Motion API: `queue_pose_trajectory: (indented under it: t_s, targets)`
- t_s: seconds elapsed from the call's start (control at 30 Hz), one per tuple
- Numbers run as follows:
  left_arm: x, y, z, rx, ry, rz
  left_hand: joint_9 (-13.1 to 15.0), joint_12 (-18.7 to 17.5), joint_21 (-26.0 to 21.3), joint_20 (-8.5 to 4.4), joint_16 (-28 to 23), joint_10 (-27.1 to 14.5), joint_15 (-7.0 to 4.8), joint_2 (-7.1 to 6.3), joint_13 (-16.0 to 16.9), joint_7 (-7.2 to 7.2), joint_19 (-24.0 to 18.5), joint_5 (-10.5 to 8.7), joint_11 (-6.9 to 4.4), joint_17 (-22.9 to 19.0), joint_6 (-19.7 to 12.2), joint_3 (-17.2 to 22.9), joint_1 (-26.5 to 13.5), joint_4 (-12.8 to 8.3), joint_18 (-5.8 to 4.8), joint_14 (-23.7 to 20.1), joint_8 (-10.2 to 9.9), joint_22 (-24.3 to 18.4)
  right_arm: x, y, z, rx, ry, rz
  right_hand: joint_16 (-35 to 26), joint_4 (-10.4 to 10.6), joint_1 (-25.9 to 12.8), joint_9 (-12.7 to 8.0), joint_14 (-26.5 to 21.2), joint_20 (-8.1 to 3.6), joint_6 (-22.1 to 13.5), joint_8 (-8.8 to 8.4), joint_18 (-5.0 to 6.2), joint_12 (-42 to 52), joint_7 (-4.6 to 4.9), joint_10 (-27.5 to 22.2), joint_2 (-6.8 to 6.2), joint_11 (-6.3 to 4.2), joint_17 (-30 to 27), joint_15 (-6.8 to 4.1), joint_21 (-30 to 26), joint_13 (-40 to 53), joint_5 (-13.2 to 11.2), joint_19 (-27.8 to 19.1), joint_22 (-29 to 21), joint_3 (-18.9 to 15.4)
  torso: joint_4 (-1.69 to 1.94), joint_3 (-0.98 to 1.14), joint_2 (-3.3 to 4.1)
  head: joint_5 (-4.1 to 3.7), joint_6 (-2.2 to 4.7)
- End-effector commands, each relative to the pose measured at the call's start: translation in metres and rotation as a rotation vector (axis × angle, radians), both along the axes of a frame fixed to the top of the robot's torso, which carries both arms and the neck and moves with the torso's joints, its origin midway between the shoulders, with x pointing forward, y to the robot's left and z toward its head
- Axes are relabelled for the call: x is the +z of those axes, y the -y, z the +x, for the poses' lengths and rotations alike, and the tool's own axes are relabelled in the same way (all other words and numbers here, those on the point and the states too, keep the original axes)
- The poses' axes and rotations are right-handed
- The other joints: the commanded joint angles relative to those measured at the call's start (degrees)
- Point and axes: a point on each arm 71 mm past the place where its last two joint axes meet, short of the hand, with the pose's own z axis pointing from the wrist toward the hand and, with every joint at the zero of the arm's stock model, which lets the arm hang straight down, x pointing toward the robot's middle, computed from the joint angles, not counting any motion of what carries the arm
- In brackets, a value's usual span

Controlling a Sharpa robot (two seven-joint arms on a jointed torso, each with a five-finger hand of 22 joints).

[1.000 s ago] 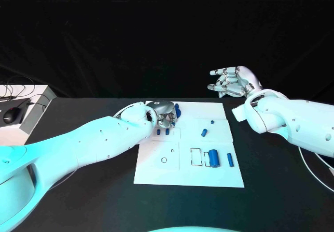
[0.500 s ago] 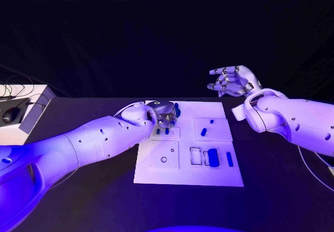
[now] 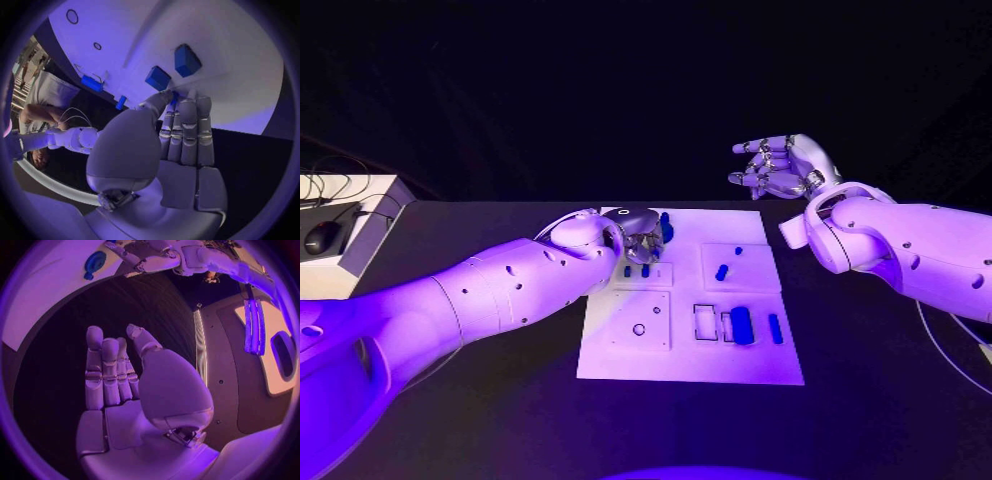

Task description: Assemble the parts on the task board

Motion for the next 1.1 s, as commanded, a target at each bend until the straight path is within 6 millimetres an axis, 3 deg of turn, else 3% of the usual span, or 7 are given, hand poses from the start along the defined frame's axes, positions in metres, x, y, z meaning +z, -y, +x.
queue_pose_trajectory:
  t_s: [0.03, 0.2, 0.6, 0.97, 1.1]
  targets:
    - [0.000, 0.001, -0.001, -0.010, 0.008, -0.021, 0.13, -0.21, 0.32, -0.45, -0.28, 0.98, -0.18, 0.58, -0.02, 0.09, 0.24, -0.20, -0.10, -0.05, 0.65, 0.48, -0.04, -0.07, 0.66, 0.69, -0.05, 0.05, 0.001, -0.002, -0.001, 0.014, 0.013, -0.005, -0.36, -0.20, -0.11, 0.05, 0.05, -0.20, 0.18, 0.29, 1.11, -0.26, 0.25, 0.02, 0.49, -0.39, 0.05, -0.22, -0.20, -0.07, 0.30, -0.14, 1.20, 0.05, 0.03, -0.03, -0.03, 0.03, 0.05]
    - [0.003, 0.001, -0.002, -0.013, 0.035, -0.062, 0.10, -0.29, 0.57, -0.97, -0.82, 1.85, -0.44, 0.67, -0.02, 0.14, 0.66, -0.20, -0.34, -0.05, 0.74, 0.99, 0.01, -0.56, 0.41, 1.60, -0.07, 0.03, 0.001, -0.002, 0.000, 0.014, 0.013, -0.005, -0.36, -0.20, -0.11, 0.05, 0.05, -0.20, 0.18, 0.29, 1.11, -0.26, 0.25, 0.02, 0.49, -0.39, 0.05, -0.22, -0.20, -0.07, 0.30, -0.14, 1.20, 0.05, 0.00, -0.04, -0.01, 0.04, 0.17]
    - [0.013, -0.003, -0.008, -0.020, 0.040, -0.134, 0.09, -0.31, 0.61, -0.87, -1.25, 1.50, -0.39, 0.39, -0.04, 0.27, 0.58, -0.20, -0.19, 0.25, 0.48, 1.55, -0.24, -0.91, 0.48, 1.71, -0.08, -0.06, 0.001, -0.001, 0.000, 0.012, 0.012, -0.005, -0.34, -0.27, -0.23, 0.06, 0.06, -0.20, 0.38, 0.30, 1.09, -0.21, 0.23, 0.02, 0.53, -0.40, 0.09, -0.23, -0.13, -0.05, 0.29, -0.17, 1.20, 0.11, 0.07, -0.01, -0.04, -0.01, 0.34]
    - [0.025, -0.023, -0.013, 0.003, -0.007, -0.150, 0.08, -0.30, 0.57, -0.63, -1.35, 1.24, -0.31, 0.19, -0.04, 0.26, 0.40, -0.19, -0.13, 0.44, 0.29, 1.24, -0.57, -0.83, 0.58, 1.49, -0.09, -0.10, 0.001, 0.002, 0.000, 0.007, 0.011, -0.007, -0.34, -0.27, -0.23, 0.06, 0.06, -0.20, 0.38, 0.30, 1.09, -0.21, 0.23, 0.02, 0.53, -0.40, 0.09, -0.23, -0.13, -0.05, 0.29, -0.17, 1.20, 0.11, 0.20, -0.05, -0.13, 0.00, 0.22]
    - [0.024, -0.031, -0.014, 0.015, -0.016, -0.147, 0.09, -0.31, 0.56, -0.54, -1.34, 1.25, -0.31, 0.25, -0.03, 0.31, 0.38, -0.18, -0.11, 0.53, 0.29, 1.11, -0.51, -0.83, 0.67, 1.46, -0.09, -0.13, 0.001, 0.003, 0.000, 0.007, 0.010, -0.007, -0.31, -0.46, -0.28, 0.07, 0.01, -0.20, 0.50, 0.30, 1.09, -0.12, 0.23, -0.05, 0.55, -0.39, 0.15, -0.22, -0.01, 0.03, 0.35, -0.24, 1.21, 0.15, 0.08, -0.03, -0.04, 0.09, 0.22]
